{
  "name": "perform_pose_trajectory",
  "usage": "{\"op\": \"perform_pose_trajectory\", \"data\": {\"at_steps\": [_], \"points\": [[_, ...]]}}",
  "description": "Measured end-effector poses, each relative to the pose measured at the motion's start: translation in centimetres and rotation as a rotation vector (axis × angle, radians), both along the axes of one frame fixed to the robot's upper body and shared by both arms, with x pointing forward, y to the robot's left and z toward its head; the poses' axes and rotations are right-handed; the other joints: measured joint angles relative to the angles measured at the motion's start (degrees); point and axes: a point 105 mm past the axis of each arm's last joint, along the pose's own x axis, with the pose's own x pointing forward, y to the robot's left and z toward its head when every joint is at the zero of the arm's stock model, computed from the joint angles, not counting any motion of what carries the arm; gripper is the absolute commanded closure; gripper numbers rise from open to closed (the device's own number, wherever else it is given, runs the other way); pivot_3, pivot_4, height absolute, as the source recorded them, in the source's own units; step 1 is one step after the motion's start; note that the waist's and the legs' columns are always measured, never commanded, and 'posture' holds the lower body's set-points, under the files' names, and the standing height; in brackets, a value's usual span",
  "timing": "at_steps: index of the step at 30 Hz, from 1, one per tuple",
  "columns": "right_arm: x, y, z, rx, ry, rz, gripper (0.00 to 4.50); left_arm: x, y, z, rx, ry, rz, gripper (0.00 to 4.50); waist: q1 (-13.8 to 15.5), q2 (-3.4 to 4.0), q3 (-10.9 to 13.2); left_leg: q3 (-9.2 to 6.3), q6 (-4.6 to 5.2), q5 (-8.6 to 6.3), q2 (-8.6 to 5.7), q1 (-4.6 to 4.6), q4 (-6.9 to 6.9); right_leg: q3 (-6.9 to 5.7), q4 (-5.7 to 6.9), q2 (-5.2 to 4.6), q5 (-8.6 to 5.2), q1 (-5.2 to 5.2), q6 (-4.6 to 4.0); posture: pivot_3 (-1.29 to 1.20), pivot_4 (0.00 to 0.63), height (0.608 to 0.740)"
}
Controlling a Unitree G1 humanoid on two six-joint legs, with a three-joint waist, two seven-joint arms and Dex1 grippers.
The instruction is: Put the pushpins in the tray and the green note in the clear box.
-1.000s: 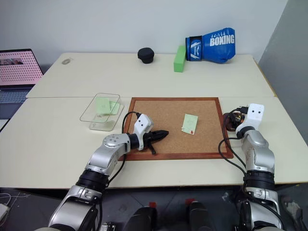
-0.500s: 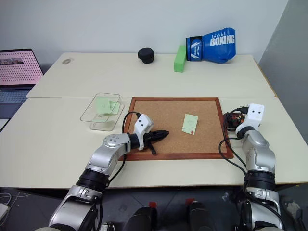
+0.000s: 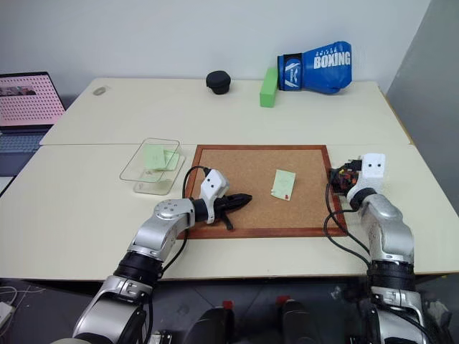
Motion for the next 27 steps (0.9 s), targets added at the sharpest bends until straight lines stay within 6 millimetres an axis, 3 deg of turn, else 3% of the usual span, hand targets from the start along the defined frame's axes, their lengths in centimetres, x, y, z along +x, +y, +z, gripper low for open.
{"op": "perform_pose_trajectory", "data": {"at_steps": [3, 6, 10, 14, 19, 25, 27], "points": [[-1.5, 2.0, 0.3, -0.011, 0.004, 0.162, 0.01, 0.0, 0.1, 0.0, 0.002, 0.006, -0.003, 4.5, -0.05, -0.01, 0.0, 0.0, 0.0, 0.0, 0.03, 0.01, 0.0, 0.0, -0.02, 0.01, 0.0, 0.0, 0.01, 0.0, 0.15, 0.74], [-4.4, 5.7, 0.3, -0.002, 0.034, 0.408, 0.01, -0.1, 0.1, 0.0, 0.0, 0.018, -0.007, 4.5, -0.06, -0.02, 0.01, -0.05, 0.0, 0.0, 0.04, -0.02, 0.0, -0.04, -0.03, 0.02, -0.02, -0.01, 0.0, 0.0, 0.15, 0.74], [-5.8, 8.2, -0.6, 0.015, 0.074, 0.523, 0.01, -0.1, 0.0, 0.0, -0.002, 0.022, -0.008, 4.5, -0.04, -0.03, 0.02, -0.03, 0.0, -0.01, 0.02, -0.03, 0.02, -0.04, -0.04, 0.0, -0.02, -0.01, 0.01, 0.0, 0.15, 0.74], [-5.8, 9.9, -1.1, 0.067, 0.076, 0.554, 0.01, -0.1, -0.1, 0.0, 0.001, 0.026, -0.011, 4.5, -0.03, -0.03, 0.02, -0.04, 0.0, -0.01, 0.03, -0.02, 0.02, -0.06, -0.04, 0.0, -0.02, -0.01, 0.01, 0.0, 0.15, 0.74], [-4.5, 11.2, -1.8, 0.064, 0.077, 0.563, 0.01, 0.0, -0.2, 0.0, 0.004, 0.027, -0.015, 4.5, 0.03, -0.03, 0.02, -0.04, 0.0, -0.01, 0.02, -0.02, 0.01, -0.06, -0.04, 0.0, -0.02, -0.01, 0.01, 0.0, 0.15, 0.74], [-2.9, 10.9, -4.0, 0.03, 0.12, 0.518, 0.01, -0.1, -0.2, 0.0, 0.006, 0.026, -0.016, 4.5, 0.09, -0.03, 0.02, -0.04, 0.0, -0.01, 0.02, -0.02, 0.01, -0.06, -0.03, 0.0, -0.02, -0.01, 0.01, 0.0, 0.15, 0.74], [-2.6, 10.8, -4.4, 0.02, 0.128, 0.51, 0.37, -0.1, -0.1, 0.0, 0.007, 0.025, -0.016, 4.5, 0.07, -0.03, 0.02, -0.04, 0.0, -0.01, 0.02, -0.02, 0.01, -0.06, -0.03, 0.0, -0.02, -0.01, 0.01, 0.0, 0.15, 0.74]]}}
